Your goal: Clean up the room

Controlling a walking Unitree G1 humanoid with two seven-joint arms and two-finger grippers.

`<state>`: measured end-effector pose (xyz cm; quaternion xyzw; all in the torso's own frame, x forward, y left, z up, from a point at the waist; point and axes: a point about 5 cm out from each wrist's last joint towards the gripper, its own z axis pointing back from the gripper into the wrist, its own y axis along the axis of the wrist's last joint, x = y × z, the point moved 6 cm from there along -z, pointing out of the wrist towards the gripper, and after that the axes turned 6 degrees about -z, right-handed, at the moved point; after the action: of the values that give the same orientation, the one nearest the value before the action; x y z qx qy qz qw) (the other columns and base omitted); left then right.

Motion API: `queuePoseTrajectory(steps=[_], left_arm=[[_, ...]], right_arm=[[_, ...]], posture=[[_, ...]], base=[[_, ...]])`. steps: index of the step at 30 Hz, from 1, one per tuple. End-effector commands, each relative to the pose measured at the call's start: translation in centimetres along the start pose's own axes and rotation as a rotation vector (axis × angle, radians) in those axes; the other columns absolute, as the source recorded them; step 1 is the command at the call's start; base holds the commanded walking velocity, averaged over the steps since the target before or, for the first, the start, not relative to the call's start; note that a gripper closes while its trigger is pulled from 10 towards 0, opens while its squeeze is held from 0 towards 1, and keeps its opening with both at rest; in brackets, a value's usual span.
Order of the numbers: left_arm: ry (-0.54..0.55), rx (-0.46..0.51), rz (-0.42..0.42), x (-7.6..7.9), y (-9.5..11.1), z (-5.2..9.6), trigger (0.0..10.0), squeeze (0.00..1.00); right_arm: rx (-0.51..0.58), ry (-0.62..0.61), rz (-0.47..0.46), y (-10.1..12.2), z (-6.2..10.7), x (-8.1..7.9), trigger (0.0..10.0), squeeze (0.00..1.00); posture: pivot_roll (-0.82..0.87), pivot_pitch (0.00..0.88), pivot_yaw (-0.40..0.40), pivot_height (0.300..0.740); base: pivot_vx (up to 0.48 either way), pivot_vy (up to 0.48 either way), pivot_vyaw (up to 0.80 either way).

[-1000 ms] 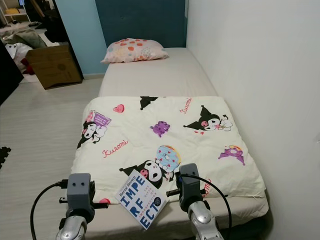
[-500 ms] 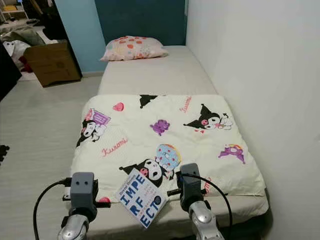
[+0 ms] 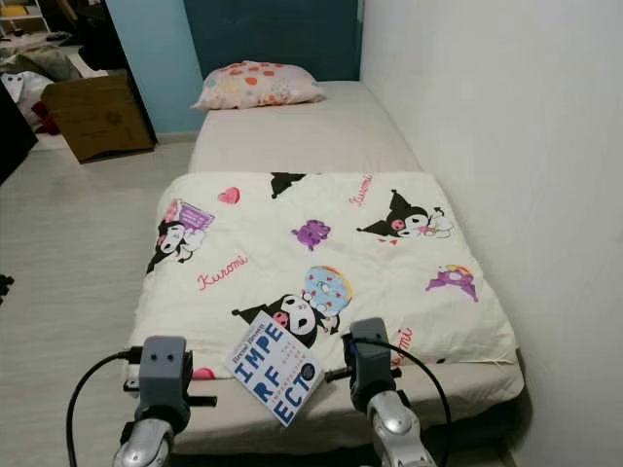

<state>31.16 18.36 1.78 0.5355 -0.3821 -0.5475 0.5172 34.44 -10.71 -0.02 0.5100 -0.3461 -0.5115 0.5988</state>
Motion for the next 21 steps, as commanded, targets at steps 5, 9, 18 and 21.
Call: queuePoseTrajectory(steps=[5, 9, 18, 21], left_arm=[[0.007, -0.055, -0.010, -0.55, -1.46, 0.50, 10.0, 0.00], [0.009, -0.056, -0.011, -0.63, -1.52, 0.53, 10.0, 0.00], [0.009, -0.070, 0.000, -0.58, -1.79, 0.67, 10.0, 0.00], [0.000, -0.082, 0.007, -0.42, -2.02, 0.70, 10.0, 0.00]], right_arm=[[-0.012, 0.003, -0.007, -0.25, 0.07, -0.11, 10.0, 0.00], [-0.008, 0.011, -0.014, -0.13, 0.04, -0.21, 10.0, 0.00], [-0.005, 0.020, 0.004, -0.01, -0.01, -0.34, 10.0, 0.00], [-0.003, 0.022, 0.009, 0.05, -0.03, -0.39, 10.0, 0.00]], posture=[[0.00, 0.144, 0.012, 0.646], [-0.01, 0.144, 0.009, 0.631], [-0.01, 0.141, 0.005, 0.621], [-0.01, 0.139, 0.004, 0.621]], base=[[0.000, 0.000, 0.00], [0.000, 0.000, 0.00], [0.000, 0.000, 0.00], [0.000, 0.000, 0.00]])
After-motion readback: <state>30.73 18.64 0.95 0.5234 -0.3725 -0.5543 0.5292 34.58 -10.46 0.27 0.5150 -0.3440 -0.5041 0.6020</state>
